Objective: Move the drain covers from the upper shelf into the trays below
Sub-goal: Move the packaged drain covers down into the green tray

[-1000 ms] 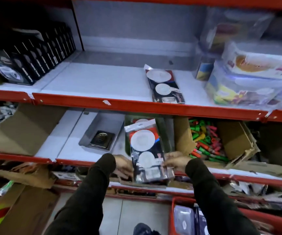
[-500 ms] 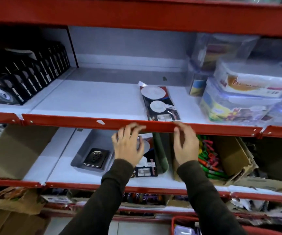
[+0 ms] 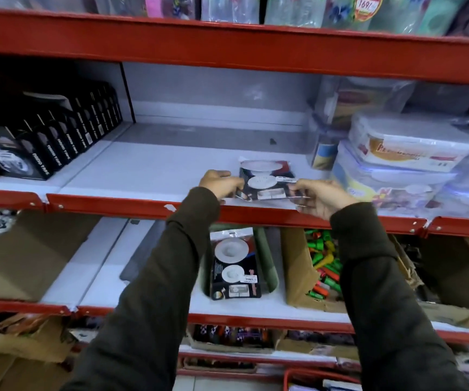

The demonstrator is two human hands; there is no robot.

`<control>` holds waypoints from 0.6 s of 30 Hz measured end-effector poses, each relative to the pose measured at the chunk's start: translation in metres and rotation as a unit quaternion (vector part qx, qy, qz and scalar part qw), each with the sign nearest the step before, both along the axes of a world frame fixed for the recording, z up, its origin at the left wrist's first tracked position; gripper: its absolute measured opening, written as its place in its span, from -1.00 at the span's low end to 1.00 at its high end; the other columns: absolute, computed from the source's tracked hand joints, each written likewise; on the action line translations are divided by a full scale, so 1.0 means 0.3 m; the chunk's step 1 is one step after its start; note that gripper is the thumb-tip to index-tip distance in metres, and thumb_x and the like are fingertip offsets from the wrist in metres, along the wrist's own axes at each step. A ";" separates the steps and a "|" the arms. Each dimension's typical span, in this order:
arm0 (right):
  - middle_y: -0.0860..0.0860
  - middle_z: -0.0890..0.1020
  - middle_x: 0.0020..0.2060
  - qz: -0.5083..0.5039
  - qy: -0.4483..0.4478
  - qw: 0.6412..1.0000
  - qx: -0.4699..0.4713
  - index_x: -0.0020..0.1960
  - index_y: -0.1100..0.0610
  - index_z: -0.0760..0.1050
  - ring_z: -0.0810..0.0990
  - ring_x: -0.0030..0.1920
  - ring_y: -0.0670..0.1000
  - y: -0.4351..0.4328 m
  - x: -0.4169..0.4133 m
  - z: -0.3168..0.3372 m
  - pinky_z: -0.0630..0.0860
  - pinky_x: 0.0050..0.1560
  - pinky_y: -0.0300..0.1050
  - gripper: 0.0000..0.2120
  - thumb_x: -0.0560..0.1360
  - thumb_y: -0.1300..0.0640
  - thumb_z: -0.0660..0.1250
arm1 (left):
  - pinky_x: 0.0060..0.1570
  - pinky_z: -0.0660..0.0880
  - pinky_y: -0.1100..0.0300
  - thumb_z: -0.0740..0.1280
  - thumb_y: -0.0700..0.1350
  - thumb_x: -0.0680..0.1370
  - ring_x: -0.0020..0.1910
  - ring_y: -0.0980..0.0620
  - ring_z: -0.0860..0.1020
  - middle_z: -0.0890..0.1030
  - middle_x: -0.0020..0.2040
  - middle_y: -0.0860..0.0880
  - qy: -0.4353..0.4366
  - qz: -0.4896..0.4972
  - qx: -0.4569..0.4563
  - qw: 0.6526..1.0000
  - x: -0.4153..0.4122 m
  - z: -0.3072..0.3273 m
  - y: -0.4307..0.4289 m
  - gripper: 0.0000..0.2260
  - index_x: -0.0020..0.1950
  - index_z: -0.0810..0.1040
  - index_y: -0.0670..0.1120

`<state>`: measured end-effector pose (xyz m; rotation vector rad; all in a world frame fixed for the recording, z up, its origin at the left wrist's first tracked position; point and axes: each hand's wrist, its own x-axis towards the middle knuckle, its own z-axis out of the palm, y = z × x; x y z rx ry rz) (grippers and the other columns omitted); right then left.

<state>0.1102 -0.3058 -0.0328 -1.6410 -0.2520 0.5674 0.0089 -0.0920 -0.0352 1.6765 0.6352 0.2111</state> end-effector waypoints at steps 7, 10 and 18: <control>0.03 0.74 -0.16 0.362 0.078 0.924 -0.099 -0.10 0.01 0.69 0.72 -0.22 -0.05 -0.160 -0.159 -0.204 0.64 -0.29 -0.22 -0.75 0.36 0.33 0.49 | -0.14 0.64 0.25 0.44 -0.34 0.46 -0.12 0.08 0.71 0.75 -0.05 -0.05 0.165 -0.318 -0.080 0.930 -0.323 -0.117 0.047 -0.70 0.17 0.59 -0.13; 0.03 0.73 -0.12 0.406 0.118 0.886 -0.192 0.03 0.08 0.63 0.71 -0.14 -0.04 -0.161 -0.245 -0.354 0.67 -0.19 -0.18 -0.71 0.37 0.34 0.51 | 0.05 0.63 0.13 0.39 -0.41 0.49 -0.10 0.06 0.69 0.70 -0.07 -0.05 0.271 -0.343 -0.090 0.895 -0.398 -0.266 0.000 -0.66 0.22 0.47 -0.18; 0.10 0.68 -0.11 0.128 0.188 0.952 -0.204 0.09 0.19 0.60 0.66 -0.23 -0.03 -0.079 -0.321 -0.640 0.60 -0.23 -0.19 -0.74 0.45 0.42 0.40 | -0.18 0.65 0.25 0.31 -0.43 0.53 -0.41 0.15 0.68 0.69 -0.08 -0.13 0.274 -0.142 -0.176 0.935 -0.397 -0.610 -0.026 -0.81 0.05 0.51 -0.19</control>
